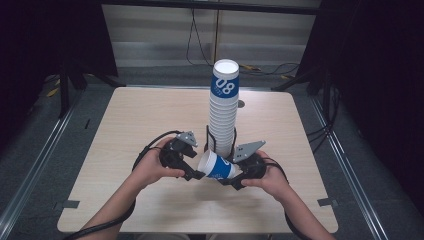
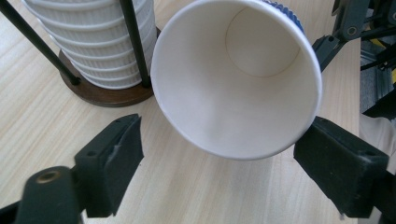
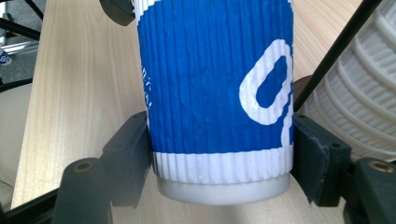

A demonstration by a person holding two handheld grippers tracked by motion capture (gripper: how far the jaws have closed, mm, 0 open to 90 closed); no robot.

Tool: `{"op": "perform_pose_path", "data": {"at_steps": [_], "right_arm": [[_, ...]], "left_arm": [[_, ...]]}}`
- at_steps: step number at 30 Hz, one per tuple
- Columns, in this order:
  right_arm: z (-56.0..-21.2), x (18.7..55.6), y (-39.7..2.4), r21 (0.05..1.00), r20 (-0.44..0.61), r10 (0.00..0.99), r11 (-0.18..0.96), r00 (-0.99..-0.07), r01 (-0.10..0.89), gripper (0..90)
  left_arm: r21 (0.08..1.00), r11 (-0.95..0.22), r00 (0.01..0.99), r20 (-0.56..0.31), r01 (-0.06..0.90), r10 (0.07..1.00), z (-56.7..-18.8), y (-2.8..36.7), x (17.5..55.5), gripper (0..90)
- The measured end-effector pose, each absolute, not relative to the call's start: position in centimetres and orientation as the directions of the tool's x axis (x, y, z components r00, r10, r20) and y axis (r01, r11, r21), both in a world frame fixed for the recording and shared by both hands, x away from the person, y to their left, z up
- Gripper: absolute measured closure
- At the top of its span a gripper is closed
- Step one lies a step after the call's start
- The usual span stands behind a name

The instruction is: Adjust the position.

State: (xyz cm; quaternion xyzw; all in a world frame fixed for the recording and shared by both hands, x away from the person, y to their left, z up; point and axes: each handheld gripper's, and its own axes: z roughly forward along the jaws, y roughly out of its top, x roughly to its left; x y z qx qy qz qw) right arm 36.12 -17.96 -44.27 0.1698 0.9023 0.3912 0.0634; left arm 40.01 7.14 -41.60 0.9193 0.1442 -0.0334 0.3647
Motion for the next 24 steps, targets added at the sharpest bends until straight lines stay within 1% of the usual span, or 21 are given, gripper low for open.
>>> {"op": "perform_pose_path", "data": {"at_steps": [3,4,6,9,13,21,24], "right_arm": [[-44.3,36.1,-18.0,0.731,0.020,0.353,0.633,-0.935,0.254,28.4],[-44.3,36.1,-18.0,0.731,0.022,0.352,0.633,-0.936,0.255,28.4],[-44.3,36.1,-18.0,0.733,0.025,0.349,0.631,-0.937,0.255,28.4],[-44.3,36.0,-17.8,0.735,0.028,0.344,0.629,-0.938,0.253,28.4],[-44.1,36.0,-17.6,0.741,0.025,0.334,0.627,-0.942,0.242,28.4],[-43.9,36.1,-17.7,0.745,0.024,0.332,0.623,-0.943,0.239,28.4],[-44.0,36.1,-17.7,0.746,0.028,0.334,0.621,-0.942,0.242,28.4]], "left_arm": [[0.655,-0.709,0.964,-0.149,0.262,0.219,-41.5,7.2,40.1,15.2],[0.661,-0.698,0.961,-0.163,0.275,0.225,-41.5,7.1,40.0,15.2],[0.667,-0.694,0.962,-0.170,0.273,0.214,-41.6,7.0,40.1,15.0],[0.665,-0.703,0.967,-0.156,0.253,0.200,-41.6,6.7,40.3,12.0],[0.664,-0.706,0.969,-0.159,0.246,0.188,-41.6,6.4,40.3,9.2],[0.669,-0.703,0.971,-0.164,0.241,0.176,-41.7,6.1,40.5,9.5],[0.669,-0.704,0.971,-0.164,0.237,0.171,-41.7,5.9,40.4,11.1]]}}
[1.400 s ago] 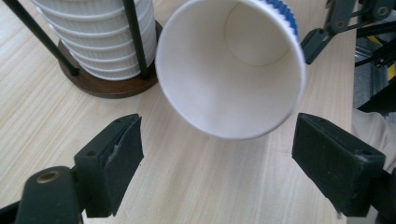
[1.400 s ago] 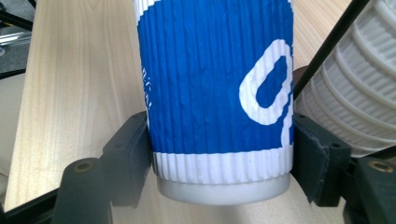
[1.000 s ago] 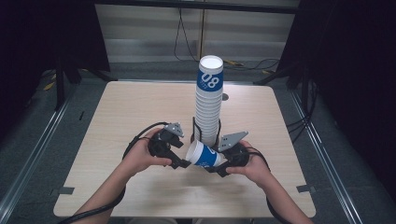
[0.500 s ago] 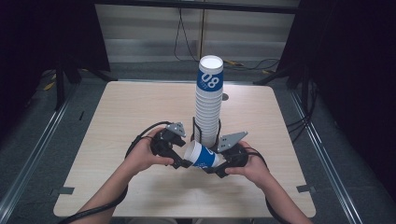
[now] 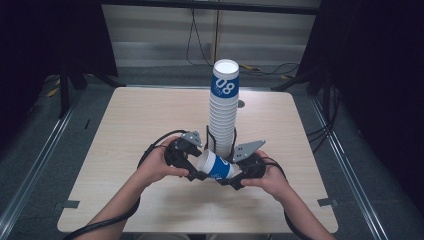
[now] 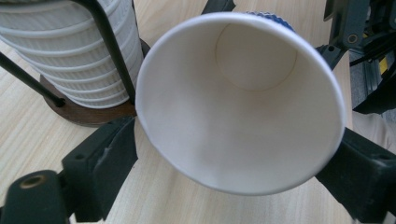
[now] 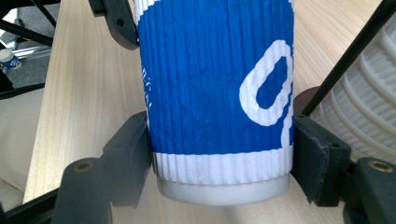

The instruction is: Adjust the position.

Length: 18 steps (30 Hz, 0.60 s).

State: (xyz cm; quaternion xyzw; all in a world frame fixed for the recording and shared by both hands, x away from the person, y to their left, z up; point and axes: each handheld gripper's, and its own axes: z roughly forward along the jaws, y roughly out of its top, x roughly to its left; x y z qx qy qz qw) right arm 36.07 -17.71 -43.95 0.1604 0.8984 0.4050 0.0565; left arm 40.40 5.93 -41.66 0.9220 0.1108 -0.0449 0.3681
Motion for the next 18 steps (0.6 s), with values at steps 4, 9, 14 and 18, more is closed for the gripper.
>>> {"op": "perform_pose_path", "data": {"at_steps": [4,9,14,18], "right_arm": [[-43.91,36.10,-17.68,0.743,0.021,0.333,0.626,-0.943,0.238,28.4],[-43.87,36.13,-17.69,0.744,0.024,0.330,0.624,-0.944,0.238,28.4],[-43.89,36.14,-17.60,0.745,0.027,0.328,0.623,-0.944,0.238,28.4],[-43.88,36.08,-17.35,0.748,0.025,0.321,0.623,-0.947,0.231,28.4]], "left_arm": [[0.667,-0.711,0.975,-0.158,0.222,0.156,-41.54,5.73,40.37,13.0],[0.672,-0.706,0.975,-0.158,0.224,0.159,-41.57,5.65,40.34,12.8],[0.675,-0.703,0.975,-0.162,0.223,0.153,-41.62,5.58,40.38,11.8],[0.683,-0.695,0.975,-0.167,0.223,0.149,-41.53,5.49,40.35,11.1]]}}
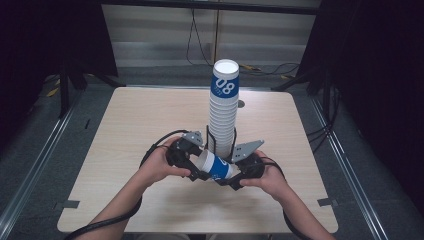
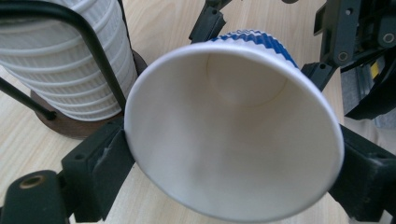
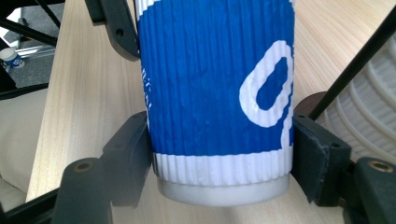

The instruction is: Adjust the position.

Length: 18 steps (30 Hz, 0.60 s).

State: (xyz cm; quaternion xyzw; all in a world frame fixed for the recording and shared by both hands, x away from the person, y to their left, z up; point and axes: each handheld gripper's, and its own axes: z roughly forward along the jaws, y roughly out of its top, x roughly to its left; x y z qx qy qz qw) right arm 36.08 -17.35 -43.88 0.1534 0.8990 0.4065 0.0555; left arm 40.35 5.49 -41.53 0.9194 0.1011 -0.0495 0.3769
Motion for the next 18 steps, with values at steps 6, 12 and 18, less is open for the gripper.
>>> {"op": "perform_pose_path", "data": {"at_steps": [6,12,18], "right_arm": [[-43.86,36.10,-17.34,0.753,0.024,0.318,0.618,-0.948,0.226,28.4],[-43.94,36.06,-17.40,0.757,0.025,0.318,0.613,-0.948,0.225,28.4],[-44.02,36.07,-17.52,0.768,0.029,0.310,0.601,-0.950,0.219,28.2]], "left_arm": [[0.682,-0.693,0.973,-0.176,0.232,0.152,-41.47,5.56,40.35,11.4],[0.684,-0.692,0.973,-0.176,0.232,0.151,-41.32,5.67,40.27,13.1],[0.683,-0.696,0.975,-0.163,0.222,0.151,-40.95,5.62,40.09,15.2]]}}
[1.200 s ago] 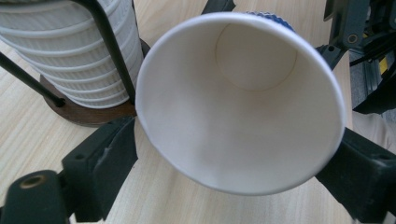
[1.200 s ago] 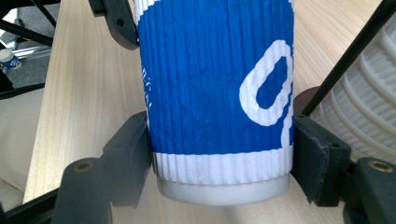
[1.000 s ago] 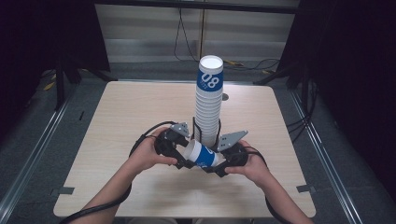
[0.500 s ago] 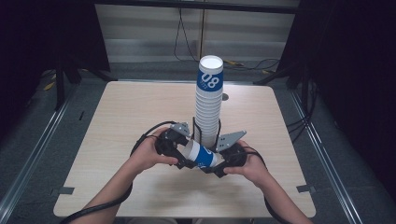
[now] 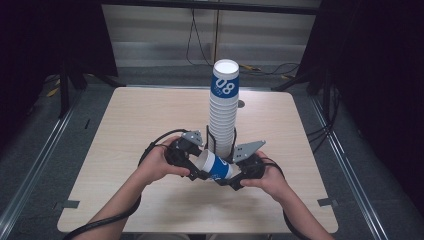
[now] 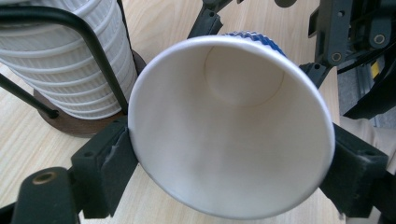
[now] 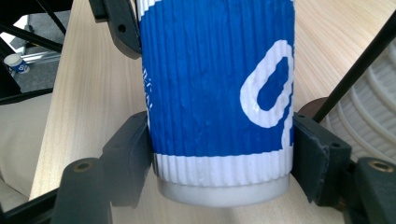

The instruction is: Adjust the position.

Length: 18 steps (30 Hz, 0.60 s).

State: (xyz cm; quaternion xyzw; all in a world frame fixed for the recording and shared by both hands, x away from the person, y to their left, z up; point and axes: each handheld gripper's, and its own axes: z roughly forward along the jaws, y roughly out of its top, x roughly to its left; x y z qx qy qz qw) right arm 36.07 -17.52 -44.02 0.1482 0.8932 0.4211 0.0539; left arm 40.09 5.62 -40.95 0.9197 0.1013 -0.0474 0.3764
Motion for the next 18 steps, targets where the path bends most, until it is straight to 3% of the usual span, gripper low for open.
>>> {"op": "perform_pose_path", "data": {"at_steps": [18], "right_arm": [[-44.75,35.98,-17.13,0.772,0.025,0.309,0.598,-0.951,0.215,26.2]], "left_arm": [[0.626,-0.753,0.979,-0.143,0.204,0.146,-40.09,5.32,39.69,19.3]]}}
